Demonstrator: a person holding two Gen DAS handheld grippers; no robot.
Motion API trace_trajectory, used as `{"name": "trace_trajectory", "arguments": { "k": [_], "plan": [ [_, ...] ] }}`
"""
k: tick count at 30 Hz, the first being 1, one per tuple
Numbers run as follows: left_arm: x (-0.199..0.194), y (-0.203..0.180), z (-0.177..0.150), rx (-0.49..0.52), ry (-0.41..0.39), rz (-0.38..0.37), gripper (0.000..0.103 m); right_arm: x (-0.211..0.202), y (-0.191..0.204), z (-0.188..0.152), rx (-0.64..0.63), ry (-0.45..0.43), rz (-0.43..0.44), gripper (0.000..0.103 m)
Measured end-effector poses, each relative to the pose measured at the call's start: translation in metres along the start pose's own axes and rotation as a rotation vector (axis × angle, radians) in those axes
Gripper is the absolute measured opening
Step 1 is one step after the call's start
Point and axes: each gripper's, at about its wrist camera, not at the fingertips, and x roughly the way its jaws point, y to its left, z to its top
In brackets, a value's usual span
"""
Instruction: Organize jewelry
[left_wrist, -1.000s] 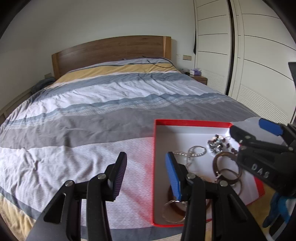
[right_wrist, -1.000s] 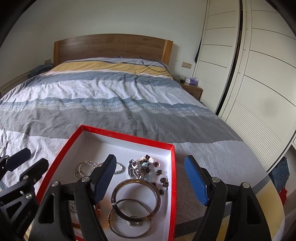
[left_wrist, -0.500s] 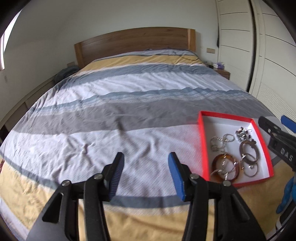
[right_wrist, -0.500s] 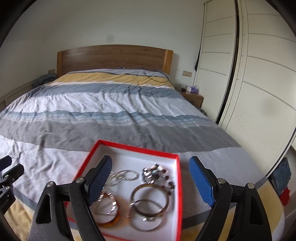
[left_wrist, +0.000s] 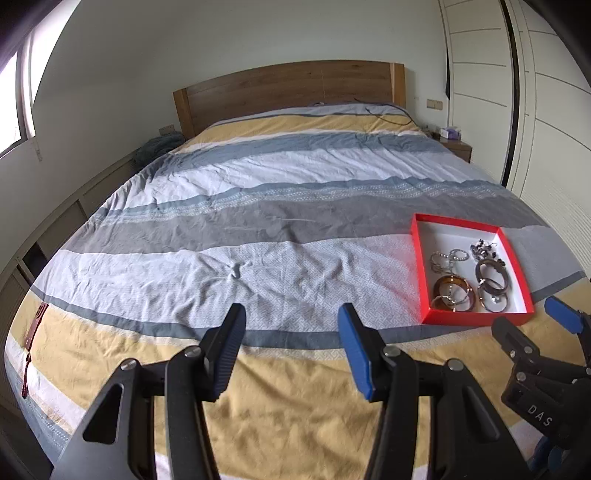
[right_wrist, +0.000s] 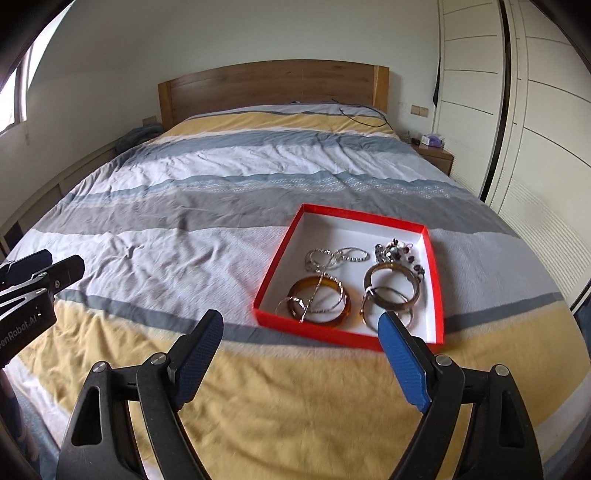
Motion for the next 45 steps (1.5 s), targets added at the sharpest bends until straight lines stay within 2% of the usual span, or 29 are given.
{"name": "trace_trajectory", "arguments": {
  "k": [2, 7, 13, 20, 31, 45],
  "plan": [
    [-0.016, 0.007, -0.002, -0.002, -0.024, 0.002, 0.05, -0.011, 0.0, -0.004, 0.018, 0.001, 0.0, 0.092],
    [-0.048, 0.02, -0.007, 0.003, -0.056, 0.002, 0.05, -0.039, 0.002, -0.016, 0.04, 0.01, 0.0, 0.093],
    [-0.082, 0.032, -0.018, -0.007, -0.074, -0.018, 0.05, -0.072, 0.012, -0.031, 0.005, 0.009, 0.0, 0.093],
    [-0.117, 0.046, -0.036, -0.019, -0.083, -0.032, 0.05, -0.113, 0.02, -0.045, -0.02, -0.03, -0.001, 0.093],
    [-0.15, 0.063, -0.063, -0.021, -0.095, -0.06, 0.05, -0.155, 0.036, -0.062, -0.086, -0.069, -0.001, 0.093],
    [-0.178, 0.088, -0.088, -0.024, -0.12, -0.082, 0.05, -0.188, 0.055, -0.079, -0.142, -0.086, -0.006, 0.093]
  ]
}}
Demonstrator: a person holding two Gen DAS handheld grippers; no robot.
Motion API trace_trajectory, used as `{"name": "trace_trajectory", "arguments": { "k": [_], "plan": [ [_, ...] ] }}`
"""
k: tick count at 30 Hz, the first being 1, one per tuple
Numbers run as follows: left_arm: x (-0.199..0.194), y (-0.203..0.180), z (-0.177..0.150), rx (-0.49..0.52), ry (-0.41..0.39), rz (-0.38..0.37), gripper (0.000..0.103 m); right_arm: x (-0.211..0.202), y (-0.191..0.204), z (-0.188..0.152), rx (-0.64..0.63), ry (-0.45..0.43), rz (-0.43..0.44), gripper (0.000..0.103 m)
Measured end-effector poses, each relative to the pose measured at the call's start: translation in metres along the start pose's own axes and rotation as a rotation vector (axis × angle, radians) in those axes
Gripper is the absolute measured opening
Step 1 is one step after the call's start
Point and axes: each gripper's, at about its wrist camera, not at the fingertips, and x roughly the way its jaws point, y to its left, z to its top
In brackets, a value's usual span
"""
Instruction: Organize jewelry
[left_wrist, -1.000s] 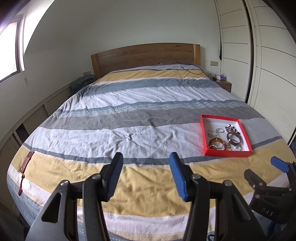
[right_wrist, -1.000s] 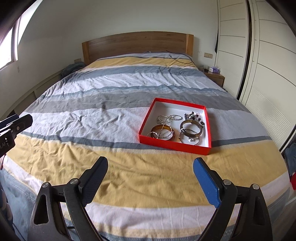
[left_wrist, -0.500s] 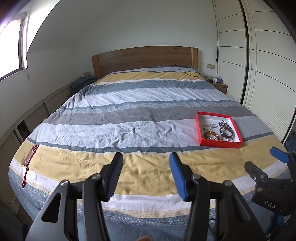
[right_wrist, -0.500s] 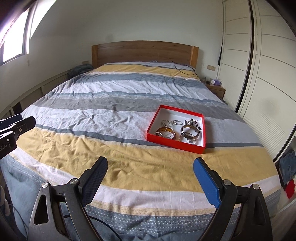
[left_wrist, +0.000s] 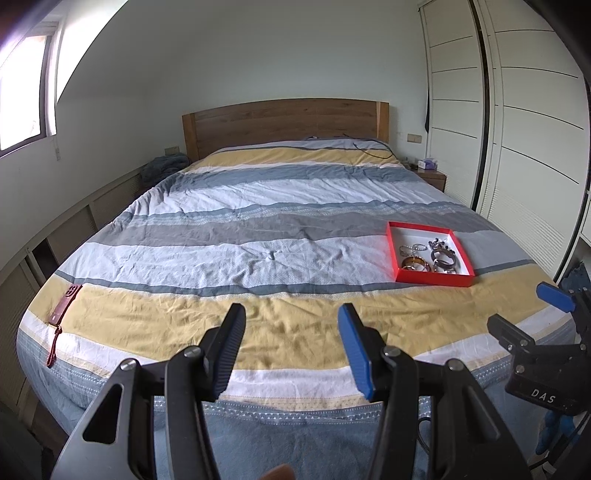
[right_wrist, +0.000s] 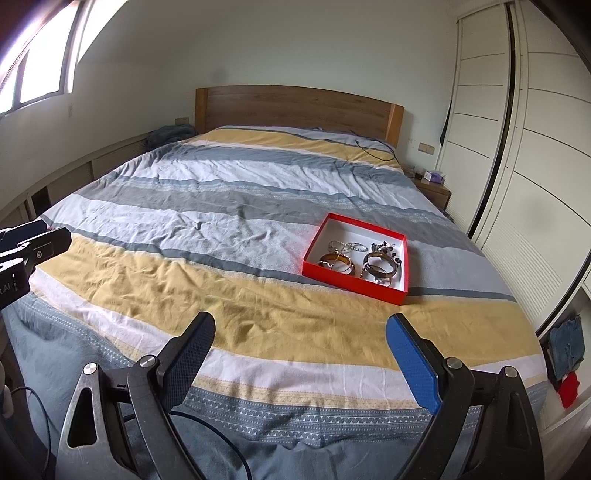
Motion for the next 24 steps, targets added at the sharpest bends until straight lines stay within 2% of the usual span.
{"name": "trace_trajectory", "arguments": {
  "k": [7, 13, 24],
  "plan": [
    [-0.01, 0.01, -0.005, -0.012, -0.012, 0.003, 0.05, -0.012, 0.01, 0.001, -0.023, -0.014, 0.007, 0.093],
    [-0.01, 0.016, -0.01, -0.015, -0.001, 0.004, 0.056, -0.015, 0.014, 0.0, -0.031, -0.009, 0.014, 0.093],
    [0.013, 0.022, -0.024, -0.026, 0.089, -0.006, 0.056, -0.002, 0.012, -0.006, -0.017, 0.032, 0.018, 0.093]
  ]
}}
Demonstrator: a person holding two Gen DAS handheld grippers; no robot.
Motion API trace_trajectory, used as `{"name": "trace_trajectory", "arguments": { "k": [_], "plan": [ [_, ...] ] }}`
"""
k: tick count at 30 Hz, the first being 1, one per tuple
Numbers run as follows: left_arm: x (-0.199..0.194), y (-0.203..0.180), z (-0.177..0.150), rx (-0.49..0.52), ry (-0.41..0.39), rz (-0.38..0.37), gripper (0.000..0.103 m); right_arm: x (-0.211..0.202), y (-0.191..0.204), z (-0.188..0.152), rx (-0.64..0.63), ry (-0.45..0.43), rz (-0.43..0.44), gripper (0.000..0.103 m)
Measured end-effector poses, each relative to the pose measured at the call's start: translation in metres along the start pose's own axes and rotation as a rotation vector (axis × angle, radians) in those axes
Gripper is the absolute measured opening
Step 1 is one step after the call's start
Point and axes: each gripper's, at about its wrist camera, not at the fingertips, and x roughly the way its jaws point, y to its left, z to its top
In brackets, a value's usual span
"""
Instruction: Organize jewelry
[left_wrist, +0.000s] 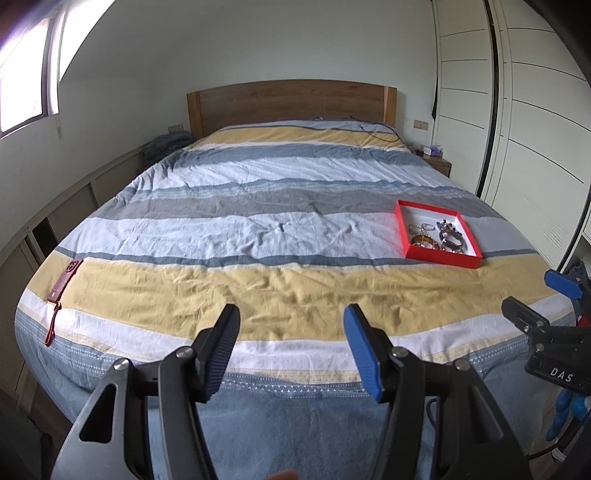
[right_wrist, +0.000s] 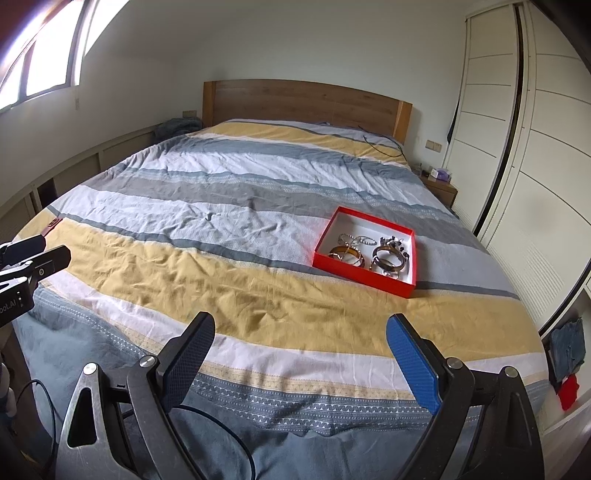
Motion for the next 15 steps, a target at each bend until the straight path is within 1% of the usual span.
{"name": "trace_trajectory", "arguments": {
  "k": [15],
  "plan": [
    [0.032, 0.006, -0.01, -0.01, 0.074, -0.01, 0.056, 0.032, 0.004, -0.007, -0.001, 0.076, -0.001, 0.093]
  ]
}}
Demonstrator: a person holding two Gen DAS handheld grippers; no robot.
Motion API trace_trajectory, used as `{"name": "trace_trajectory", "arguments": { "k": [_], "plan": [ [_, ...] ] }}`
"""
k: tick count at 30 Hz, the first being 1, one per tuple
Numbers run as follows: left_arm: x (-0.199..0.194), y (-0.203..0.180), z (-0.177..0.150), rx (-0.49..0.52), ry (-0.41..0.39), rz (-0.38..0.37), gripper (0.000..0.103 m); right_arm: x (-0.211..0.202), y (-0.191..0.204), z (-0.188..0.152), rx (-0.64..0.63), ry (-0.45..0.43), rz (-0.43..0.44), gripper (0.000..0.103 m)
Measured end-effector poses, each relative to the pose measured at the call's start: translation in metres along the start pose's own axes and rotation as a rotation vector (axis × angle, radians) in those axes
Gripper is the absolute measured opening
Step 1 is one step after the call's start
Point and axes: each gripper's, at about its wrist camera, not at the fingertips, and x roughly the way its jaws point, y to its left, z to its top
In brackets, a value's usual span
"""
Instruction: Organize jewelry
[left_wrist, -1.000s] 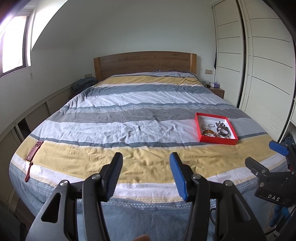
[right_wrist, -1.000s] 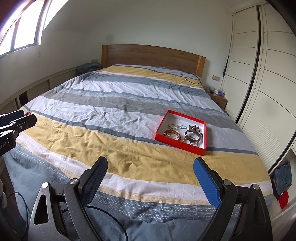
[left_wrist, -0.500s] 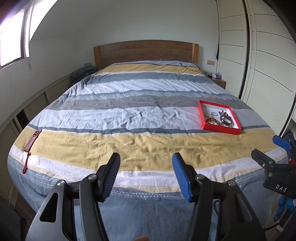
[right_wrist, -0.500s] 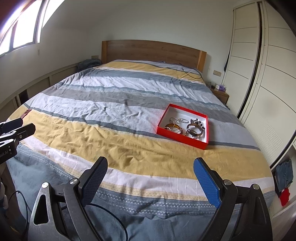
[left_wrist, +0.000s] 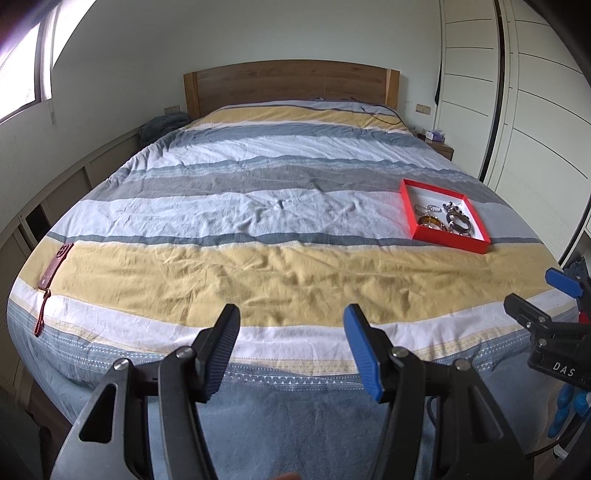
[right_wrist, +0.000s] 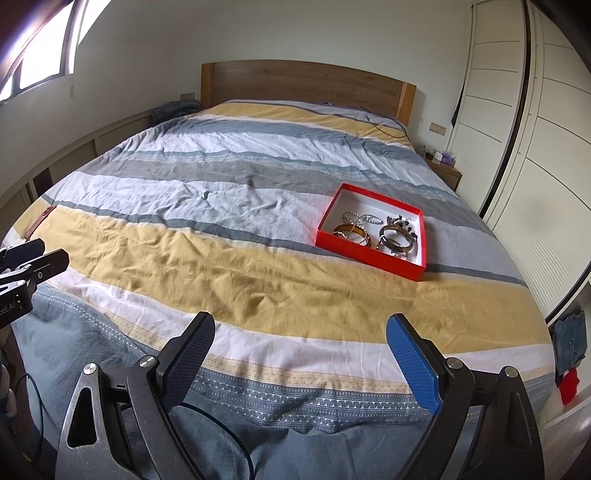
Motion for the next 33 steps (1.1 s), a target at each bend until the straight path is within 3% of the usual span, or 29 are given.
{"name": "trace_trajectory", "arguments": {
  "k": [33],
  "plan": [
    [0.049, 0.026, -0.021, -0.039, 0.121, 0.006, 0.056, 0.038, 0.022, -0.004, -0.057, 0.102, -0.009, 0.093]
  ]
}}
